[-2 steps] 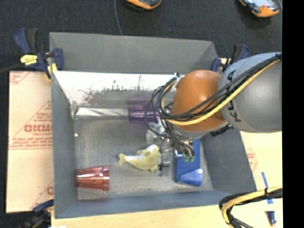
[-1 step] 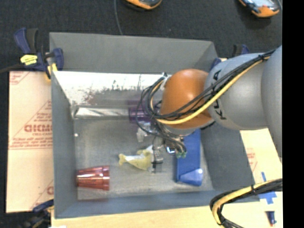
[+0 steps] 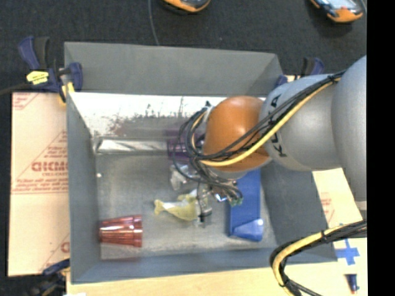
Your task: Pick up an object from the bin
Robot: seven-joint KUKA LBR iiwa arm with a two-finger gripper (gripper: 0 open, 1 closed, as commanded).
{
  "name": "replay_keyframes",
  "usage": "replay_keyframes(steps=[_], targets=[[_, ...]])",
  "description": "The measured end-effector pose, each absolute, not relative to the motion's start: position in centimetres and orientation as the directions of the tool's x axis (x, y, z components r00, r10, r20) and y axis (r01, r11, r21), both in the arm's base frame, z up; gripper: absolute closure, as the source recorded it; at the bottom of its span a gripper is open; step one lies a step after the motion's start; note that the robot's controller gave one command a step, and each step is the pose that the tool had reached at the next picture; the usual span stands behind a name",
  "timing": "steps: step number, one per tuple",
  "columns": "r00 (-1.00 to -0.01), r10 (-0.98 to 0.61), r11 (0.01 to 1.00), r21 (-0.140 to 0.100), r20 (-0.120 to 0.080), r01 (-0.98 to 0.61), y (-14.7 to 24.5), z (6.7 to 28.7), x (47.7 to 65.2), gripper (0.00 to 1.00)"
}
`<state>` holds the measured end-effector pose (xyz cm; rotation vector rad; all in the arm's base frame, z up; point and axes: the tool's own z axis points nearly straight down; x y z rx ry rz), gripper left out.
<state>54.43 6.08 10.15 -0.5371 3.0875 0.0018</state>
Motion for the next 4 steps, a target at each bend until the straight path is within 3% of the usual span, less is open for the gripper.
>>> replay_keyframes(steps=[1, 2, 3, 4], targets=[[-0.975, -0.223, 0.975, 0.001, -0.008, -0.223, 6.1, 8.6, 54.3, 0.0], [-0.99, -0.139, 0.99, 0.003, -0.004, -0.139, 3.9, 7.0, 54.8, 1.0], [-0.99, -0.137, 0.99, 0.003, -0.005, -0.137, 3.9, 7.0, 54.8, 1.0], [-0.989, -0.146, 0.989, 0.002, -0.004, -0.146, 4.0, 14.5, 54.9, 1.0]])
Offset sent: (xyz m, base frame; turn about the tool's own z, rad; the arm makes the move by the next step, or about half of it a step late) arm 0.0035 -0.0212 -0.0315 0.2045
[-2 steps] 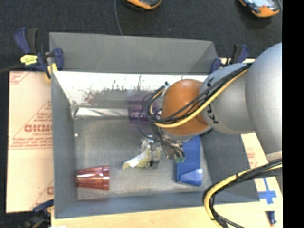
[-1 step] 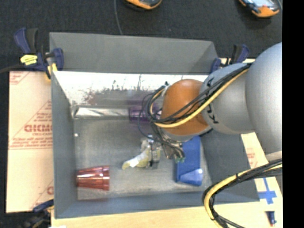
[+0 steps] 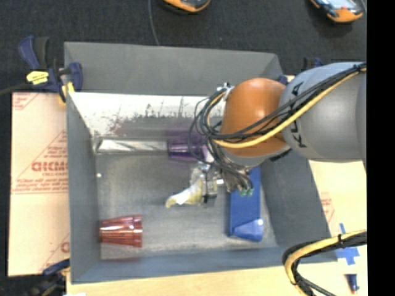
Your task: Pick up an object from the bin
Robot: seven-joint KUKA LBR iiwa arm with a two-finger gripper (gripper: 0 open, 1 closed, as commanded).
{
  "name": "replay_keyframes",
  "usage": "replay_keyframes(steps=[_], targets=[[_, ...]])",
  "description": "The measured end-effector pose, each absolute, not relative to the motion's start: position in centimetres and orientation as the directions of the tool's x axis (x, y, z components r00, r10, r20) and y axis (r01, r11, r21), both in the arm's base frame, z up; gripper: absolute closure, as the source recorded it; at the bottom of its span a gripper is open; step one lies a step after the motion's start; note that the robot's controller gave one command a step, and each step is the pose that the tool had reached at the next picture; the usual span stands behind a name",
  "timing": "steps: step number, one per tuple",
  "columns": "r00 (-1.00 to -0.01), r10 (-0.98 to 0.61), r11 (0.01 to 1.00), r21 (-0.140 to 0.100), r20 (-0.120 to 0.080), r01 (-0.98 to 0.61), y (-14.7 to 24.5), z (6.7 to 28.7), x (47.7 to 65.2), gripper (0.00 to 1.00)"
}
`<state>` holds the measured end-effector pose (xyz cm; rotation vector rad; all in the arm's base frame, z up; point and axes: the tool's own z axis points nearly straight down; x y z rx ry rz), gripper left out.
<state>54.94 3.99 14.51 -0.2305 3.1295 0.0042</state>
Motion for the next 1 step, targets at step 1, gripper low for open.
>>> replay_keyframes(steps=[1], targets=[[-0.979, -0.202, 0.979, 0.002, -0.004, -0.202, 4.59, 23.02, 58.66, 1.0]])
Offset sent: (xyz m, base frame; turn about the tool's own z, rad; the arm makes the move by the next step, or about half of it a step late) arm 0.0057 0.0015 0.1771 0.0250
